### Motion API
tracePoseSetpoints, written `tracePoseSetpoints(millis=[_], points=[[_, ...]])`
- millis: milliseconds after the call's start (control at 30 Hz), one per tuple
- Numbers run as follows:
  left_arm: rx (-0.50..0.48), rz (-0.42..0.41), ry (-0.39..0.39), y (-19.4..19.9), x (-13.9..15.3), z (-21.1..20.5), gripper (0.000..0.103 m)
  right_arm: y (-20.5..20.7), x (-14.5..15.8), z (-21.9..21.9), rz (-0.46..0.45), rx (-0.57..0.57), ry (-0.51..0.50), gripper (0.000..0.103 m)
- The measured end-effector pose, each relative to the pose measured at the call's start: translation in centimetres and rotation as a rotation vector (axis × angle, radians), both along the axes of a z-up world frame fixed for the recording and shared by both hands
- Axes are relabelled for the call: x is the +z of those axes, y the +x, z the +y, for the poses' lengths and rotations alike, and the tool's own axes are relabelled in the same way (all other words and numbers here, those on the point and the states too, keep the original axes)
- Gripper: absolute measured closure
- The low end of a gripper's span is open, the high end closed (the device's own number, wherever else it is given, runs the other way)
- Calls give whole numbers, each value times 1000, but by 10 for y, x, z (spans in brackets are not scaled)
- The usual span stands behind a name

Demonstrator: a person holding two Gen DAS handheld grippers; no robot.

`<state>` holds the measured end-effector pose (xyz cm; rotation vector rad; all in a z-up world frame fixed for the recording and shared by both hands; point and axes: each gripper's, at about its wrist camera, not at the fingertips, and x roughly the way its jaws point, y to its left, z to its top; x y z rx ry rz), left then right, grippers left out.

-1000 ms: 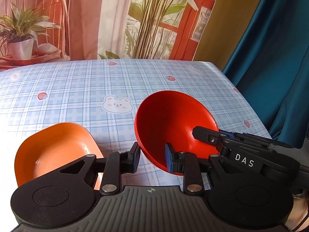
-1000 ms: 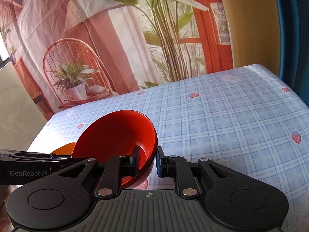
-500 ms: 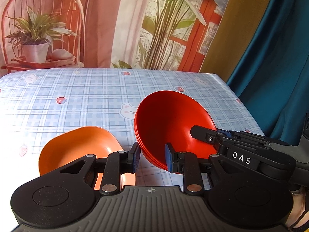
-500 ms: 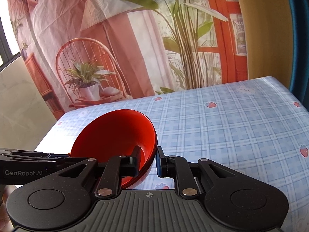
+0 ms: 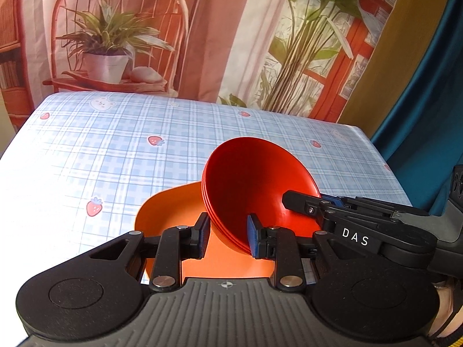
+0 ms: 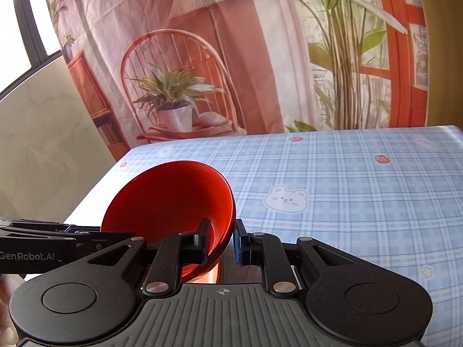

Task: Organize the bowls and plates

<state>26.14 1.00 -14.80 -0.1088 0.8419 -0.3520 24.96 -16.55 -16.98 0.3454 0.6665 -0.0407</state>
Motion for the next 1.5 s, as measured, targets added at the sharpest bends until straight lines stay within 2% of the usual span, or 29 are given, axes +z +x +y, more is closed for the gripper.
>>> tracePoseSetpoints(millis=[500,1000,1067,1133,1167,1200,1333,1367,1500], points=[[44,62,-22,13,-32,17,74,36,-25,26,99,67,-95,88],[52,61,6,22,-43,15,74,39,-24,23,87,62,-136,85],[53,44,19,20,-39,15,72,37,-20,22,77,58,-140,82],[54,34,26,19,-34,14,68,33,-15,19,66,47,-142,75],[55,28,26,18,-32,14,63,32,-13,18,61,41,-144,74],[57,19,31,16,-29,13,58,30,-11,16,57,34,-145,70],[56,-28,54,10,-14,9,52,20,-1,7,44,10,-144,56],[55,-43,56,8,-9,8,47,17,2,5,38,2,-147,54],[48,-88,58,0,6,6,38,3,14,-6,19,-36,-148,35]])
